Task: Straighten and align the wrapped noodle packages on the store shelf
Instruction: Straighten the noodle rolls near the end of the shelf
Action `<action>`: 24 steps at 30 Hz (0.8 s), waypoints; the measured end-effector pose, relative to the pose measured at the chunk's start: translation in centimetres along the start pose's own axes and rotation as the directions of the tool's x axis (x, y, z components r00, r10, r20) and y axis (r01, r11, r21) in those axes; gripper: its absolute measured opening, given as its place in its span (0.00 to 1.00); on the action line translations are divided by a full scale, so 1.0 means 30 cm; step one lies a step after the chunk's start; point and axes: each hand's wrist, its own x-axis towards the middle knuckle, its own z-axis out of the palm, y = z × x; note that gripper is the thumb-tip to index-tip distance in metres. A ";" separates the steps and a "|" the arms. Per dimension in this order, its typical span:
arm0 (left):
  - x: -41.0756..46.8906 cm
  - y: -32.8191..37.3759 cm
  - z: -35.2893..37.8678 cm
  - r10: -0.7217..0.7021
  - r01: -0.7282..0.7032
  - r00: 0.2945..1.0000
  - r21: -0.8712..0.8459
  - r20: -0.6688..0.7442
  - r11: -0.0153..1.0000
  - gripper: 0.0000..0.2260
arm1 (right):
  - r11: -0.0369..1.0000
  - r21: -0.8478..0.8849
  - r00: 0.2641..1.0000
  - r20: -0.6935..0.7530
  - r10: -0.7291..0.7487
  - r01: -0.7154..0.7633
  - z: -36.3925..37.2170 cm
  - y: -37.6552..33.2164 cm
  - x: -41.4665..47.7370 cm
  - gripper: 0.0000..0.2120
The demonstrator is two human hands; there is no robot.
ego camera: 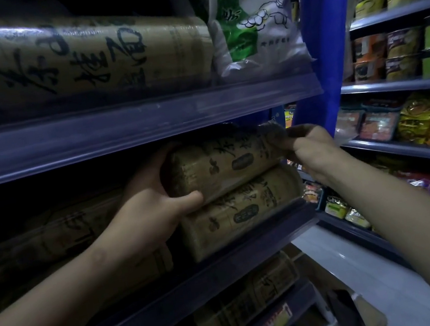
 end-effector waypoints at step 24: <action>0.012 -0.063 -0.039 0.090 -0.139 0.990 0.693 0.107 0.708 0.36 | 0.968 -0.203 0.989 0.041 -0.145 0.151 0.028 0.061 -0.026 0.23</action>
